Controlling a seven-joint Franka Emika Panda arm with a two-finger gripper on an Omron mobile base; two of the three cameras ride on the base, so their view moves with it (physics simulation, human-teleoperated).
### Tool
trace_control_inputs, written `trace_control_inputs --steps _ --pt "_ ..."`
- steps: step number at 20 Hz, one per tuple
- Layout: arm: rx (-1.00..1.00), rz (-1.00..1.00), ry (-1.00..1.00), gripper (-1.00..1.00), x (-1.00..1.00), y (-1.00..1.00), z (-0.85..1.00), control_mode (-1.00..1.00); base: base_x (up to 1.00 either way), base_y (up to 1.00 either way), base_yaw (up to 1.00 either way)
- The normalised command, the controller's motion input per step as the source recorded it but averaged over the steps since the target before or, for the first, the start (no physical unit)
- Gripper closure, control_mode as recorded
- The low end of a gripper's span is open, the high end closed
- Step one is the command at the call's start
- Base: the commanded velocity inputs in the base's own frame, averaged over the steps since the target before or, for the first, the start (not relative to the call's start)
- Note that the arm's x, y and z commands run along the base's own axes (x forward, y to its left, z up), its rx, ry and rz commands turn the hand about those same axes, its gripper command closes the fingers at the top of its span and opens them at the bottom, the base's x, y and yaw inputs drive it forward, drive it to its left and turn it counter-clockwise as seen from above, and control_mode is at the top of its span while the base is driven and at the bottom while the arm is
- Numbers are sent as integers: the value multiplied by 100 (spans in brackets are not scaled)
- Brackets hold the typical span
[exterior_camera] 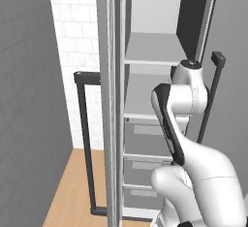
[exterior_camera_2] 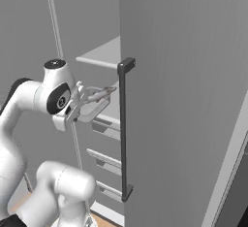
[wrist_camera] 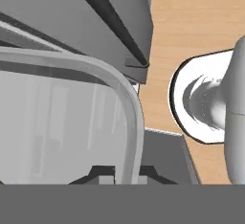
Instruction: Take the meat container that has the fish and place it on the second highest rack of the freezer. Then take the vegetable container that has the squash and cucumber and place it on the highest rack of the freezer.
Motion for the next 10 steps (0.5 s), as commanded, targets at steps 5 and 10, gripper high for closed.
trace_control_inputs --steps 5,10 --pt "-9 -5 -7 100 36 -2 -59 -100 0 0 0" --pt "-7 -7 -18 100 24 -2 -46 -100 0 0 0"
